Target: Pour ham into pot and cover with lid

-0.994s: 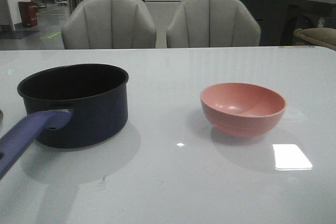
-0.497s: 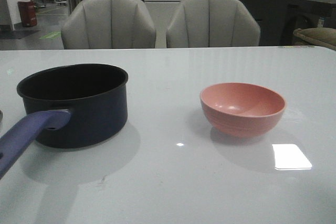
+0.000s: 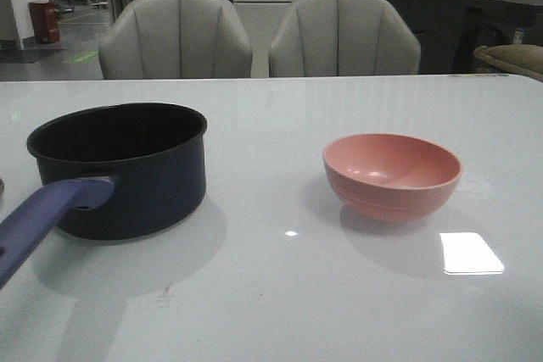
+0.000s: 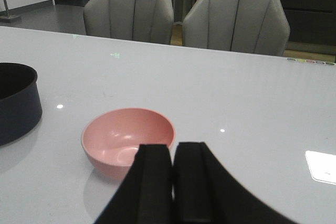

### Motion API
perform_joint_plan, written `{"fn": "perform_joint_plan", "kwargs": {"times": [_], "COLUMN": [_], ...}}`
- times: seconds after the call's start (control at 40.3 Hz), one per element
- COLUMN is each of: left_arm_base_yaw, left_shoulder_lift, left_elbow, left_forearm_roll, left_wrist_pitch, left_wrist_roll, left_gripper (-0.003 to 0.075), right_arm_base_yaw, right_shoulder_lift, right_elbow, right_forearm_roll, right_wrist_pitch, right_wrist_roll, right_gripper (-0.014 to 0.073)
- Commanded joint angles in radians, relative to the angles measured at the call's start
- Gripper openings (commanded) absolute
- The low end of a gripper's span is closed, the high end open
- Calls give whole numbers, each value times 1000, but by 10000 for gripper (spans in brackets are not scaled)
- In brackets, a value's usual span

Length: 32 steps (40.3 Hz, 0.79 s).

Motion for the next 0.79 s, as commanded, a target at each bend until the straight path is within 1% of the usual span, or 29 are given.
{"fn": "perform_joint_plan", "kwargs": {"times": [0.0,0.099,0.149,0.298,0.447,0.522,0.77], "left_arm_base_yaw": [45,135,174,328,464,494,514], "left_shoulder_lift": [117,256,309,510,690,744,883], "left_elbow": [-99,-185,-218,-343,-443,-474,-551], "left_forearm_roll": [7,-31,-64,-295,-527,-571,-556], "left_wrist_pitch": [2,68,100,226,342,367,369], "left_wrist_roll": [-20,-20,7,272,452,491,495], "left_gripper": [659,659,659,659,659,659,659], "right_arm_base_yaw": [2,2,2,2,2,2,2], "right_shoulder_lift": [7,7,7,7,7,7,7], "right_elbow": [-28,-28,-28,-28,-28,-28,-28], "right_forearm_roll": [-2,-2,-2,-2,-2,-2,-2], "right_wrist_pitch": [-75,-75,-75,-75,-75,-75,-75], "right_wrist_roll": [-1,-1,-1,-1,-1,-1,-1], "right_gripper": [159,159,159,159,159,159,159]}}
